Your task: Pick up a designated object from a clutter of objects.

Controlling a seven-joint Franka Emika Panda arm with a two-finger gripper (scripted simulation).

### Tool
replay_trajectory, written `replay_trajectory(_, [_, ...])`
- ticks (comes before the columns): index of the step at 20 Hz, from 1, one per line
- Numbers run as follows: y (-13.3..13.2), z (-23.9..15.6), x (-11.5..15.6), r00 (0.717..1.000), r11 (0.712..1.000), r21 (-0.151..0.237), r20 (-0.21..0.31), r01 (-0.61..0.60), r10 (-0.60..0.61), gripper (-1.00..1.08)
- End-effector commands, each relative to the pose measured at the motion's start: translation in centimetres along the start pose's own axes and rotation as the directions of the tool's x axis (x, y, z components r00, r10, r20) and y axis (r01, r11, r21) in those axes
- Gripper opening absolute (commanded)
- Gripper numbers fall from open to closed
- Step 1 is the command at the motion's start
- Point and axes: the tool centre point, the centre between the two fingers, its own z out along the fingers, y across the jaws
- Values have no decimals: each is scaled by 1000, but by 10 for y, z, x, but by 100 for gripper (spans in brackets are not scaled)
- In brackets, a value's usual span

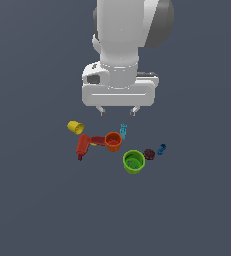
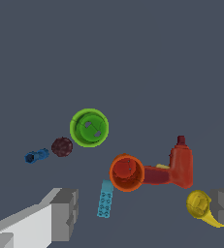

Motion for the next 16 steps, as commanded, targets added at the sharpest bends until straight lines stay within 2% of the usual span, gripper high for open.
replay_trajectory(1, [-3,18,-5,1000,1000,-1,5,-10,10,100])
replay_trajectory(8, [-13,84,-33,999,999,-5,20,-50,50,100])
replay_trajectory(16, [-25,157,-82,994,995,-8,40,-97,97,100])
